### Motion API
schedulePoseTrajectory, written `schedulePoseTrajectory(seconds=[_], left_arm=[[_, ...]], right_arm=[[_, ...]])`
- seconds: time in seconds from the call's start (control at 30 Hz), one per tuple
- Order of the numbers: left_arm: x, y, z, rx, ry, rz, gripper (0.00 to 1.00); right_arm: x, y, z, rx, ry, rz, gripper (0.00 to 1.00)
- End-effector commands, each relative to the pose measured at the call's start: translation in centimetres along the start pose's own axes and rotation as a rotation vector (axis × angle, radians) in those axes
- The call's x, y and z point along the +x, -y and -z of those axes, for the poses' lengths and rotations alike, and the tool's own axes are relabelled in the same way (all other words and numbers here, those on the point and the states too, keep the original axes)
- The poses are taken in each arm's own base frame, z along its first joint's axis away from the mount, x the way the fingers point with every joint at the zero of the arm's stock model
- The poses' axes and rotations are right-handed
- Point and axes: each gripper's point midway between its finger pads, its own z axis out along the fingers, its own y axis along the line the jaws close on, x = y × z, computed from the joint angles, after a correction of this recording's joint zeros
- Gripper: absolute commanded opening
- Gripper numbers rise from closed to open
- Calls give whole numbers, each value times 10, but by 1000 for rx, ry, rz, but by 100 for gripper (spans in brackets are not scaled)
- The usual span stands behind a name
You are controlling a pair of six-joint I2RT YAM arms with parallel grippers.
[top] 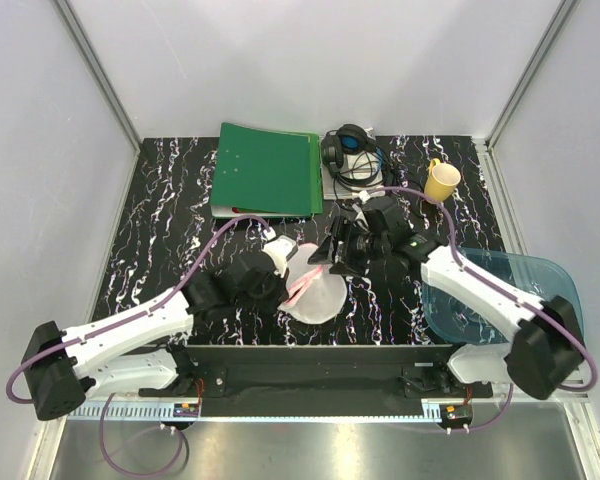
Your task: Place the bra in the laundry bag and zip it closed
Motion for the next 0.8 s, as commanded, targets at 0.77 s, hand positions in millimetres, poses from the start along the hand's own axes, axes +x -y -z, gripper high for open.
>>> schedulePoseTrajectory(seconds=[0.77], left_arm=[[-31,34,22,161,74,12,0]], right_arm=[[40,-22,-6,44,20,410,45]])
